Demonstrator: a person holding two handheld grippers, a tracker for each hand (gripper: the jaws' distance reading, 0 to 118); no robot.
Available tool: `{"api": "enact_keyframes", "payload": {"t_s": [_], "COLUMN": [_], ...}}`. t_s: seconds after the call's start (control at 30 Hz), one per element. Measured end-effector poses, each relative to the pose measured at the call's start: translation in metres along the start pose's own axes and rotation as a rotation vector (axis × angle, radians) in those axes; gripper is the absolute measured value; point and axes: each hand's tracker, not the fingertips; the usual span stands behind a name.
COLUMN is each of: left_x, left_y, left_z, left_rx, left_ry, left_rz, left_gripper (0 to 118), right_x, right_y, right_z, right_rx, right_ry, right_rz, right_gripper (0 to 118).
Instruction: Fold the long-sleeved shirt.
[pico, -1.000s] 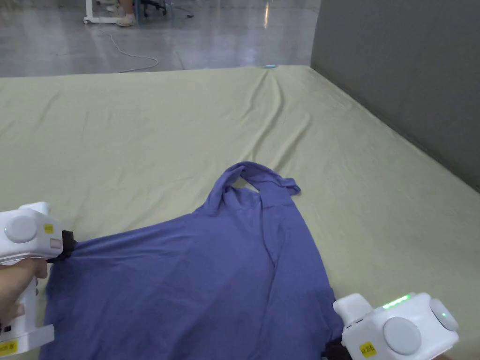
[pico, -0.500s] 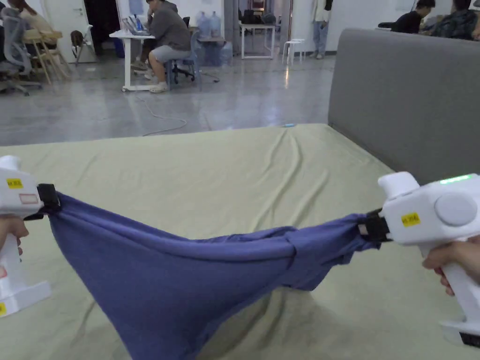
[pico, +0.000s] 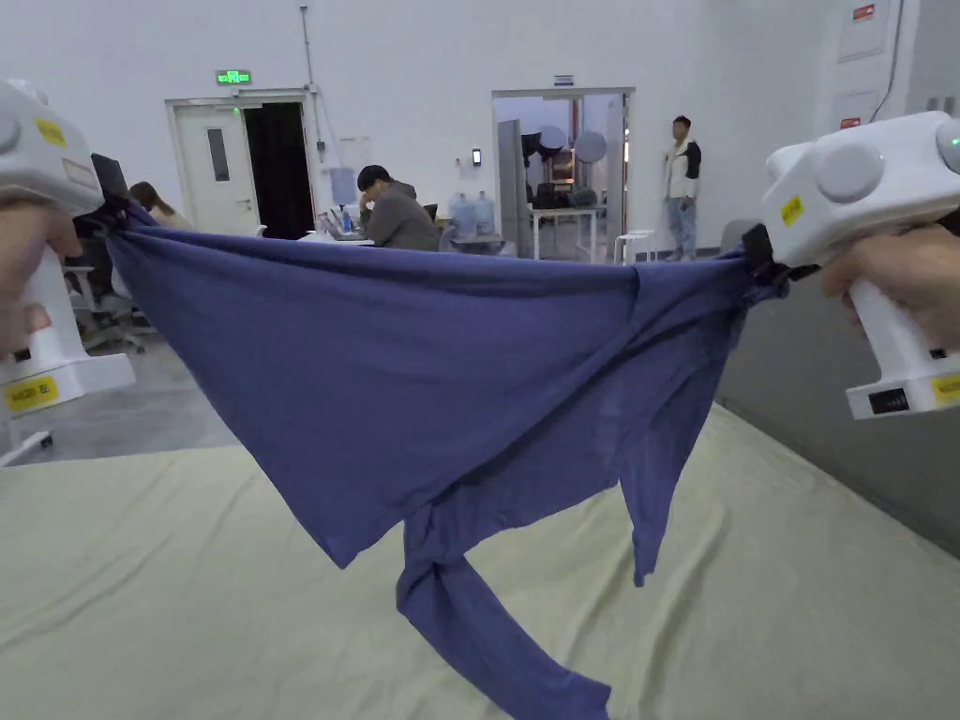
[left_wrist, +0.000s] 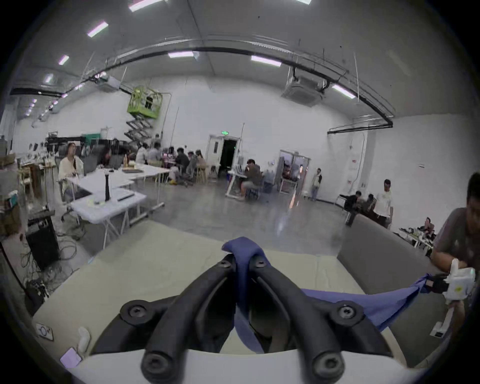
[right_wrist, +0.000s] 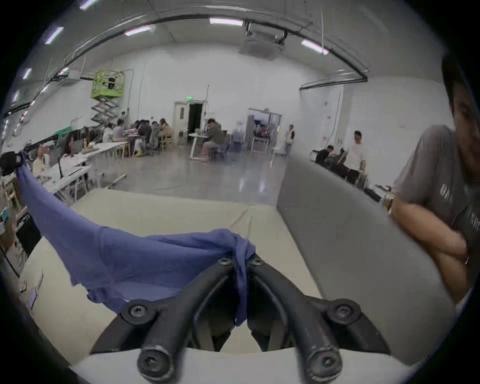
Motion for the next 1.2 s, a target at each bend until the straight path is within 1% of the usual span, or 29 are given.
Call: {"api": "enact_keyframes", "payload": {"t_s": [0.07, 0.1, 0.17, 0.3, 0.37, 0.47, 0.53, 0.6, 0.7, 0.8, 0.83, 0.93, 0.97, 1.03, 1.07, 1.1, 1.17, 1.2], "left_x": [0.004, 0.011, 0.014, 0.014, 0.006, -0.008, -0.018, -0.03, -0.042, -0.047, -0.047, -0.049, -0.05, -0.054, -0.056, -0.058, -0.067, -0.073], "left_y": [0.01, 0.007, 0.006, -0.019, -0.044, -0.101, -0.142, -0.192, -0.246, -0.272, -0.279, -0.291, -0.298, -0.313, -0.324, -0.337, -0.367, -0.384], "left_z": [0.0, 0.011, 0.012, 0.002, -0.012, -0.038, -0.053, -0.068, -0.077, -0.068, -0.063, -0.034, -0.02, 0.006, 0.02, 0.034, 0.062, 0.079], "left_rx": [0.035, 0.045, 0.047, 0.023, -0.015, -0.099, -0.169, -0.242, -0.335, -0.354, -0.367, -0.367, -0.368, -0.412, -0.439, -0.475, -0.538, -0.585], "left_ry": [0.004, -0.002, -0.008, 0.004, 0.009, 0.044, 0.036, 0.042, 0.036, 0.038, 0.042, 0.025, 0.011, -0.003, -0.003, 0.007, 0.038, 0.02], "left_rz": [0.01, 0.016, 0.018, -0.032, -0.046, -0.081, -0.067, -0.064, -0.049, -0.055, -0.078, -0.112, -0.113, -0.127, -0.137, -0.17, -0.198, -0.197], "left_gripper": [2, 2, 2, 2, 2, 2, 2, 2, 2, 2, 2, 2, 2, 2, 2, 2, 2, 2], "right_x": [0.002, 0.002, 0.003, 0.0, -0.005, -0.019, -0.03, -0.041, -0.051, -0.046, -0.037, -0.027, -0.026, -0.025, -0.026, -0.03, -0.031, -0.032], "right_y": [0.013, 0.017, 0.019, -0.006, -0.032, -0.088, -0.131, -0.18, -0.237, -0.266, -0.27, -0.287, -0.294, -0.315, -0.328, -0.343, -0.375, -0.393], "right_z": [-0.001, -0.001, -0.007, -0.029, -0.049, -0.089, -0.116, -0.139, -0.156, -0.153, -0.163, -0.141, -0.127, -0.102, -0.088, -0.071, -0.045, -0.034], "right_rx": [0.017, 0.025, 0.032, -0.004, -0.041, -0.138, -0.197, -0.258, -0.327, -0.329, -0.337, -0.355, -0.365, -0.377, -0.389, -0.402, -0.438, -0.458], "right_ry": [-0.015, -0.021, -0.02, 0.005, 0.017, 0.042, 0.053, 0.066, 0.08, 0.088, 0.093, 0.111, 0.119, 0.109, 0.111, 0.125, 0.145, 0.155], "right_rz": [-0.026, -0.043, -0.067, -0.1, -0.111, -0.102, -0.108, -0.132, -0.152, -0.162, -0.166, -0.168, -0.156, -0.112, -0.074, -0.052, -0.027, -0.019], "right_gripper": [2, 2, 2, 2, 2, 2, 2, 2, 2, 2, 2, 2, 2, 2, 2, 2, 2, 2]}}
